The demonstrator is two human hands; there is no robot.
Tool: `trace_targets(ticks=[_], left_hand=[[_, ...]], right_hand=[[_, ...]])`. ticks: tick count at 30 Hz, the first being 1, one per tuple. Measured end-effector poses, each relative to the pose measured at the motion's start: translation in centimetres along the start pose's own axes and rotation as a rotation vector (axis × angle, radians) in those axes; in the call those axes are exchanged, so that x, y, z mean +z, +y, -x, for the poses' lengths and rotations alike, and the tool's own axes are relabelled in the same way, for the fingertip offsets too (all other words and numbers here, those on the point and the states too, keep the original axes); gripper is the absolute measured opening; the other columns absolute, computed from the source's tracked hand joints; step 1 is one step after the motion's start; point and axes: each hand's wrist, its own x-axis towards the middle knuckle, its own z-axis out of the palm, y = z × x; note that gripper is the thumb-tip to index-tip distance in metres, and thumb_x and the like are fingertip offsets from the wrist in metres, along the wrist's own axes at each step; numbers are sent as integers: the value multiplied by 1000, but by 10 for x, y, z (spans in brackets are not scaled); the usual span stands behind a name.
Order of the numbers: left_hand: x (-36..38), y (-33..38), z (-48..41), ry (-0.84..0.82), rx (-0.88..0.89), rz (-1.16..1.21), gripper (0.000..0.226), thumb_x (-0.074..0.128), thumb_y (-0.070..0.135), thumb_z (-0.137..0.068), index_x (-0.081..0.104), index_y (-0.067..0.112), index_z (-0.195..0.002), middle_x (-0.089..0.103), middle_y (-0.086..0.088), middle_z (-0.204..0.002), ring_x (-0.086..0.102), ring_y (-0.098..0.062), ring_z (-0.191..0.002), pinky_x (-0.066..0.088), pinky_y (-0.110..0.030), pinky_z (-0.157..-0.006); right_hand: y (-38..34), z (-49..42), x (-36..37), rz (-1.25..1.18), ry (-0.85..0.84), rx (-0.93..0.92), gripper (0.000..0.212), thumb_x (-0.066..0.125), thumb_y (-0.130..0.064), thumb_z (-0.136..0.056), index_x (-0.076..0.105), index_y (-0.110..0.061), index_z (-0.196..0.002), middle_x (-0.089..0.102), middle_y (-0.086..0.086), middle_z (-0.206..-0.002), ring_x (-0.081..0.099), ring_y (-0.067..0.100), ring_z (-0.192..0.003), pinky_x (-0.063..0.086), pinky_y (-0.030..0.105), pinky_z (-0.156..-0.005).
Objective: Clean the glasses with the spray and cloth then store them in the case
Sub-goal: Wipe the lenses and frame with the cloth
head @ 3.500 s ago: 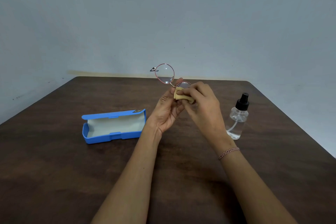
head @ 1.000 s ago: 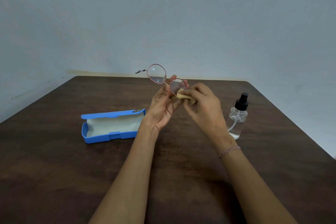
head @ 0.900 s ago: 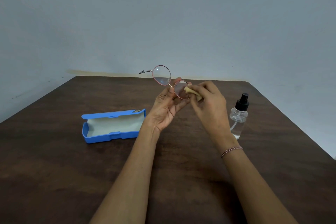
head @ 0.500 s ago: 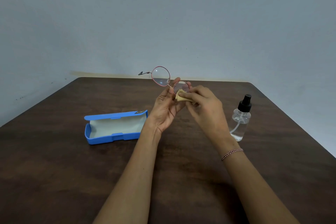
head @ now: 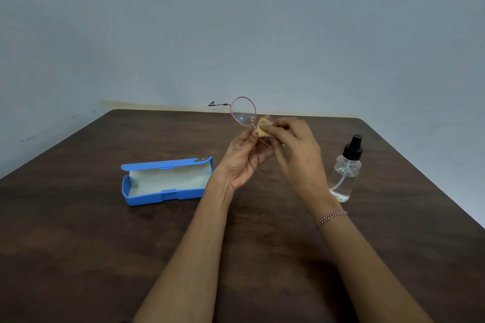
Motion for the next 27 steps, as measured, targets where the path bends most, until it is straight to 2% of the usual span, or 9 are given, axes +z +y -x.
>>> trace_targets(ticks=[6, 12, 17, 22, 25, 27], left_hand=[[-1, -2, -2, 3, 34, -48, 33, 68, 26, -78, 71, 20, -110, 69, -1, -114, 65, -15, -106, 55, -32, -82], [-5, -3, -3, 32, 14, -40, 28, 53, 20, -86, 72, 21, -107, 71, -1, -107, 67, -10, -97, 56, -27, -75], [0, -3, -5, 41, 50, -62, 28, 57, 21, -82, 72, 18, -106, 72, -3, -99, 68, -13, -93, 57, -29, -76], [1, 2, -5, 72, 119, -40, 29, 54, 24, -85, 71, 22, -108, 69, -10, -114, 66, -19, -104, 56, -29, -78], [0, 2, -5, 75, 102, -37, 29, 55, 24, -85, 71, 22, -109, 70, -10, -113, 66, -18, -104, 57, -28, -77], [-1, 2, -6, 69, 94, -35, 28, 55, 23, -86, 72, 22, -108, 71, -7, -109, 68, -16, -100, 57, -27, -74]], right_hand=[[5, 0, 0, 8, 73, 135, 29, 63, 1, -84, 66, -7, -112, 58, 5, -94, 57, 20, -87, 52, 29, -70], [-3, 1, 7, -50, 43, 13, 34, 64, 9, -80, 67, -5, -111, 59, 10, -99, 58, 25, -93, 51, 28, -75], [3, 0, 6, -17, 73, 89, 33, 60, 3, -85, 65, -6, -116, 57, 7, -97, 55, 19, -89, 45, 21, -76], [4, 1, 6, -29, 83, 102, 25, 65, -1, -84, 68, -6, -108, 58, 7, -89, 59, 21, -79, 52, 30, -70], [-2, 3, 10, -75, 49, 46, 28, 66, 2, -81, 68, -4, -108, 61, 8, -95, 61, 22, -89, 52, 29, -77], [-4, 3, 11, -87, 40, 12, 30, 65, 4, -81, 67, -3, -110, 61, 9, -99, 60, 24, -96, 47, 22, -84]])
